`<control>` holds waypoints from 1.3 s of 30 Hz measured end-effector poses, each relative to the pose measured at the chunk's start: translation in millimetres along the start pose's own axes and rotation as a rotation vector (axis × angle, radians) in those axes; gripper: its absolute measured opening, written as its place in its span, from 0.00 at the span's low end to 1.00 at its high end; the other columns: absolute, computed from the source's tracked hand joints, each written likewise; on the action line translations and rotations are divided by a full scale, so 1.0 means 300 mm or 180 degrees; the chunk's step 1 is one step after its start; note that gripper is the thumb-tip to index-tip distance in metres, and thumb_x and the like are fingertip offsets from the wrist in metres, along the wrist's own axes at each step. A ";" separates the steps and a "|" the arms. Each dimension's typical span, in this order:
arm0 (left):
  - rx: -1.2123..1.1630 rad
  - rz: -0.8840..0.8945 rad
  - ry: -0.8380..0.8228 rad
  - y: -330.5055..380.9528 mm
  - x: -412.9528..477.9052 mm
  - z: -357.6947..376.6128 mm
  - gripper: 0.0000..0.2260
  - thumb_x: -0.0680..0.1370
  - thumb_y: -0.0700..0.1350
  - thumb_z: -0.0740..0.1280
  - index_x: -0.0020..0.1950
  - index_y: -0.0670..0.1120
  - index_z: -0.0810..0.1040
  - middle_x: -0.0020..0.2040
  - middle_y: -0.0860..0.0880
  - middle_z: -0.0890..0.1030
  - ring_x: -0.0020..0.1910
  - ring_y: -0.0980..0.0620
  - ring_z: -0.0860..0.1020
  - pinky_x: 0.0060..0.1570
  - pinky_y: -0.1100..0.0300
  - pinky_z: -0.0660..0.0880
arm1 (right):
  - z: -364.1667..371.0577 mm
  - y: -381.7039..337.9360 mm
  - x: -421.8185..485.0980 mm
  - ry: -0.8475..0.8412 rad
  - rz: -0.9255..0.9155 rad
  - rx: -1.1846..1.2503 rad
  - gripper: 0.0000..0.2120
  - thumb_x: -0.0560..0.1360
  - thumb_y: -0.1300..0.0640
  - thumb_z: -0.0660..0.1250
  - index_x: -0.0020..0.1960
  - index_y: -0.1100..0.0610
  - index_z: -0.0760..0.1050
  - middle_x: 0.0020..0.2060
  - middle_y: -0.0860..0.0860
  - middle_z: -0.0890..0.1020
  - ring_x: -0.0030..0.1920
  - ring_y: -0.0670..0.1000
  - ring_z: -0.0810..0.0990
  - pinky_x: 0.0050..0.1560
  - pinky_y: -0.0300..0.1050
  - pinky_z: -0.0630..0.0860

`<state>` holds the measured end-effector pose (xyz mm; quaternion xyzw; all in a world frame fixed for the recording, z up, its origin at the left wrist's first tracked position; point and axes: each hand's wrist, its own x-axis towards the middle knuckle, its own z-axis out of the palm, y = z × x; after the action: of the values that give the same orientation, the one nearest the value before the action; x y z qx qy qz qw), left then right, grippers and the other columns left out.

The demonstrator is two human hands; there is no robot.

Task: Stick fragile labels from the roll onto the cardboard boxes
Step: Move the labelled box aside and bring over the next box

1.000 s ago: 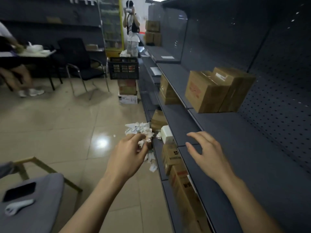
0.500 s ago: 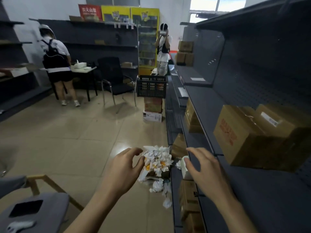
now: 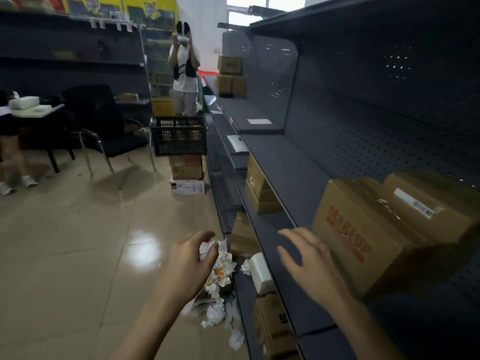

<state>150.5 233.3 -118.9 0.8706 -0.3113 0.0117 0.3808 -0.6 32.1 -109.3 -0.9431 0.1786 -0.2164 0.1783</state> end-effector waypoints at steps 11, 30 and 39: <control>-0.0415 0.1017 -0.0532 0.205 0.402 0.195 0.14 0.79 0.55 0.62 0.63 0.54 0.78 0.57 0.56 0.81 0.46 0.58 0.79 0.50 0.54 0.78 | -0.176 0.098 0.049 0.0942 0.0393 -0.0856 0.12 0.78 0.50 0.61 0.57 0.52 0.79 0.51 0.47 0.80 0.51 0.48 0.78 0.48 0.43 0.79; -0.1707 0.0892 -0.2064 0.554 0.641 0.646 0.32 0.74 0.71 0.59 0.72 0.54 0.69 0.69 0.52 0.75 0.65 0.52 0.74 0.55 0.53 0.69 | -0.272 0.242 -0.126 0.1224 0.2919 0.0242 0.46 0.65 0.20 0.58 0.75 0.29 0.39 0.76 0.33 0.34 0.78 0.42 0.36 0.78 0.60 0.51; -0.2330 0.0737 -0.2560 0.526 0.652 0.673 0.23 0.72 0.72 0.60 0.54 0.57 0.81 0.52 0.51 0.84 0.54 0.48 0.81 0.57 0.38 0.76 | -0.201 0.211 -0.089 0.1685 0.3091 0.0824 0.48 0.73 0.36 0.67 0.75 0.31 0.31 0.79 0.36 0.46 0.76 0.40 0.52 0.74 0.44 0.56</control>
<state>177.3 -87.8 -108.6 0.5774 -0.5096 -0.3887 0.5058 -67.9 -27.9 -94.0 -0.6368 0.6024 -0.3588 0.3207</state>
